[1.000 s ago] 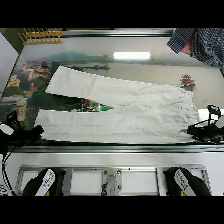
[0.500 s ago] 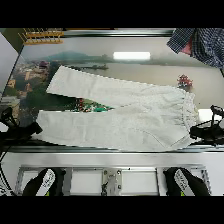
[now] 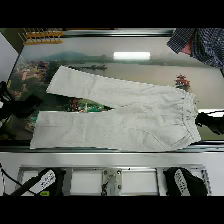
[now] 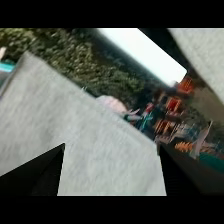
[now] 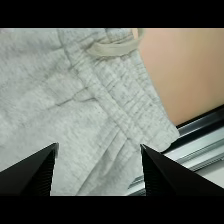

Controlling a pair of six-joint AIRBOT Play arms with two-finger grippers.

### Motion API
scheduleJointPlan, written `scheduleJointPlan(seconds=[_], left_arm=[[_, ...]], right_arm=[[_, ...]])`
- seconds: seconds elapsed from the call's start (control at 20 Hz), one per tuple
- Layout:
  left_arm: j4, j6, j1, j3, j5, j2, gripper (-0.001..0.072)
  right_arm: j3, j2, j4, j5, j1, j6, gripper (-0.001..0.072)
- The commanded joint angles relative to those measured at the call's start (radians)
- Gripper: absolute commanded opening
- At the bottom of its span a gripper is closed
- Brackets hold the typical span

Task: Fold the clothes and pants, and hang the long-sleeved shirts on hangers.

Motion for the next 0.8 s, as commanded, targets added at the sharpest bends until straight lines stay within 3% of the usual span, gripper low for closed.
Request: scheduleJointPlan(seconds=[0.0, 0.35, 0.55, 0.75], left_arm=[[-0.034, -0.102, -0.113, 0.160, 0.138, -0.235, 0.0622], [-0.032, -0.197, -0.182, 0.454, 0.071, -0.578, 0.0622], [-0.034, -0.230, -0.185, 0.511, 0.051, -0.657, 0.0622], [-0.034, -0.241, -0.204, 0.511, 0.126, -0.663, 0.0623]], right_arm=[[0.004, 0.003, 0.054, -0.018, 0.001, 0.003, 0.0562], [0.004, 0.002, 0.055, -0.018, 0.001, 0.003, 0.0561], [0.004, 0.002, 0.058, -0.018, 0.001, 0.003, 0.0561], [0.004, 0.002, 0.062, -0.018, 0.001, 0.003, 0.0561]])
